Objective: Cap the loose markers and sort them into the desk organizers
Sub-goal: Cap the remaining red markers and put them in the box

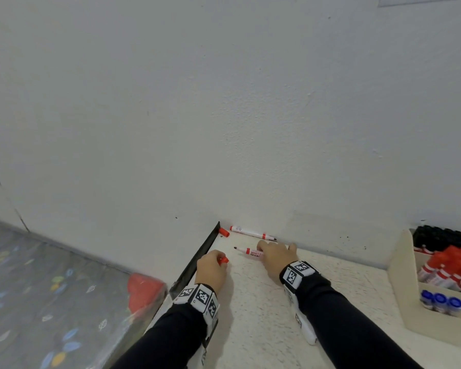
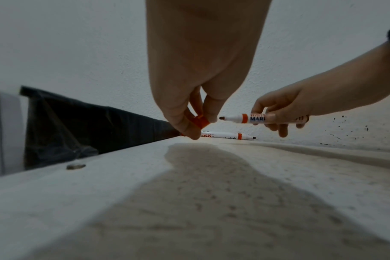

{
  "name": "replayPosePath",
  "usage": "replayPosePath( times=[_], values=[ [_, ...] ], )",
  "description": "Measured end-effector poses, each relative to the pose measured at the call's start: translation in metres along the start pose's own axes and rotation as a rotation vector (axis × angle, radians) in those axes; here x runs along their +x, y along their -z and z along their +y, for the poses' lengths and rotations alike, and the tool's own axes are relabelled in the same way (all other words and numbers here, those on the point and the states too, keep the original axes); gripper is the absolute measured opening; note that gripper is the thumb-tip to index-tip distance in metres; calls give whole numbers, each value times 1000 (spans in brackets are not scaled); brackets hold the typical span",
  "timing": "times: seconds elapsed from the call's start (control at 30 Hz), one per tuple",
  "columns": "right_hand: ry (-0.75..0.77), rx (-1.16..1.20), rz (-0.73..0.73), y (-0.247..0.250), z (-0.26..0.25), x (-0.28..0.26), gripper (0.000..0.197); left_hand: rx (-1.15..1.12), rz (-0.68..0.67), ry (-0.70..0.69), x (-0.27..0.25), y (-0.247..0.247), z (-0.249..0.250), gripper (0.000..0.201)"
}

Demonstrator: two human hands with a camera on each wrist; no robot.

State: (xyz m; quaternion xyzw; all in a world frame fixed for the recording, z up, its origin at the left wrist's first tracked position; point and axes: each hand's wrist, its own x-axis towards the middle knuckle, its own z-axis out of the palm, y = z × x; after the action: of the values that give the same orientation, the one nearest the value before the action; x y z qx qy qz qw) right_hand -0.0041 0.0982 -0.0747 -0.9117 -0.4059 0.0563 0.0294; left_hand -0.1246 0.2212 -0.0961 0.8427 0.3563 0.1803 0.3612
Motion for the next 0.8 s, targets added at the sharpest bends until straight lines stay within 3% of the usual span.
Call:
replayPosePath(
  times=[0.13, 0.23, 0.5, 0.8],
  values=[
    [96, 90, 84, 12, 16, -21, 22, -20, -41, -36, -7, -2, 7, 24],
    [140, 92, 67, 17, 24, -36, 25, -56, -119, -103, -16, -8, 15, 22],
    [71, 73, -7, 17, 52, -75, 27, -136, -284, -194, -37, -19, 37, 25],
    [51, -61, 113, 18, 71, -106, 32, -211, -363, -257, -51, -30, 58, 31]
  ],
)
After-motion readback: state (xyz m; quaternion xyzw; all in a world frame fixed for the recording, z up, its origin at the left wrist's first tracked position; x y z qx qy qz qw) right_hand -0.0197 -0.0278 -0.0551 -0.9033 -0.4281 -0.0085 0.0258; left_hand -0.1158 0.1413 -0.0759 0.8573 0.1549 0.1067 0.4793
